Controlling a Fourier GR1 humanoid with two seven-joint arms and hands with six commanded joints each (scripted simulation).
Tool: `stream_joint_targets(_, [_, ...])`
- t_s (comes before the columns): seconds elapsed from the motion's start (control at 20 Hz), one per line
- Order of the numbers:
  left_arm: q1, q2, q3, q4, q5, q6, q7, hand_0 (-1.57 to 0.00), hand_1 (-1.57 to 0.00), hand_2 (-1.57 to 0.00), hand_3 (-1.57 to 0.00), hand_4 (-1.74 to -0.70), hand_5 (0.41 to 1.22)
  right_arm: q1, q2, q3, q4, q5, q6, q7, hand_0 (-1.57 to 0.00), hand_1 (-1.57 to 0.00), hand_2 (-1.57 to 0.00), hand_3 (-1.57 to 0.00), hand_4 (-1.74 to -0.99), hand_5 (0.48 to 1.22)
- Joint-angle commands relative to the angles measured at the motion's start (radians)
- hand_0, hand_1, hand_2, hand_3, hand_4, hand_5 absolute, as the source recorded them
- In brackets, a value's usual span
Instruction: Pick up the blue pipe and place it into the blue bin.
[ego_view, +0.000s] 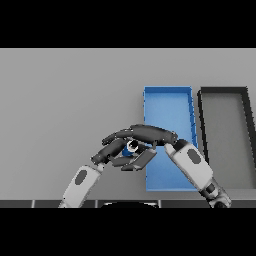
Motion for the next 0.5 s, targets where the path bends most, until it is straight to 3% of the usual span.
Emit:
stream_joint_targets(0.0, [-0.004, -0.003, 0.009, 0.004, 0.006, -0.001, 0.018, -1.57, -1.57, -1.53, -1.14, -1.6, 1.221, -0.006, -0.001, 0.001, -0.001, 0.0, 0.011, -0.008, -0.63, -0.65, -0.66, -0.5, -1.383, 0.523])
stream_joint_targets(0.15, [-0.008, -0.018, 0.006, 0.02, -0.009, -0.006, -0.002, -1.57, -1.57, -1.55, -1.23, -1.67, 1.221, -0.015, 0.03, 0.013, 0.016, -0.006, 0.005, -0.011, -1.09, -1.1, -1.1, -0.9, -1.537, 0.6])
stream_joint_targets(0.3, [-0.012, -0.019, 0.019, 0.015, -0.013, -0.02, -0.001, -1.57, -1.57, -1.56, -1.33, -1.7, 1.221, 0.018, 0.053, 0.013, 0.012, -0.025, -0.009, -0.05, -1.32, -1.33, -1.33, -1.23, -1.481, 0.869])
stream_joint_targets(0.45, [-0.007, -0.033, 0.024, 0.01, -0.023, -0.028, -0.01, -1.57, -1.57, -1.54, -1.41, -1.72, 1.221, 0.033, 0.056, 0.017, -0.003, 0.03, -0.009, -0.123, -1.44, -1.45, -1.45, -1.39, -1.477, 1.041])
